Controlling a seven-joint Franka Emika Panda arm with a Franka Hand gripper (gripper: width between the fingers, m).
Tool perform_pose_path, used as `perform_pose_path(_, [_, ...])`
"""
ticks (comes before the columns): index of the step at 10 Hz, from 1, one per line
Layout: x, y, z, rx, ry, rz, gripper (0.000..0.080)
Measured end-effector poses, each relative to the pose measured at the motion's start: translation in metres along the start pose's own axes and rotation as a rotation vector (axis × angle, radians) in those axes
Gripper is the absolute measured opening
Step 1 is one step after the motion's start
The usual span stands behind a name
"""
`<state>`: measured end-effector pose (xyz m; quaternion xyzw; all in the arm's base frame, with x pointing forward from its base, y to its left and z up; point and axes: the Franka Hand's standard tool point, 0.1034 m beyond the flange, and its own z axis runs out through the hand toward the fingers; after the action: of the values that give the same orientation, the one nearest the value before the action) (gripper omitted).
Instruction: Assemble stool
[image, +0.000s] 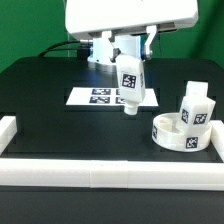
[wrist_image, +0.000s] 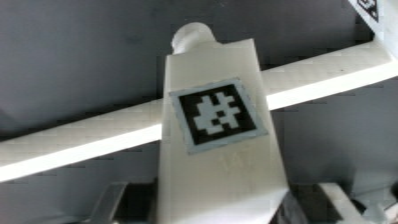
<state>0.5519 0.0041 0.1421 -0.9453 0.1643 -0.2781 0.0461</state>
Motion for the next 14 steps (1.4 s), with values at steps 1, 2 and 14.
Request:
perform_pose_path(1, [-0.007,-0.012,0.0,0.016,-0.01,0.013,0.0324])
perform_pose_path(2, [-0.01,-0.024,-0.001,0.03,-0.019,0.021,0.0324])
perform_pose_path(14, [-0.058,-0.028,0.003,0.025,-0.06,-0.014,0.0324])
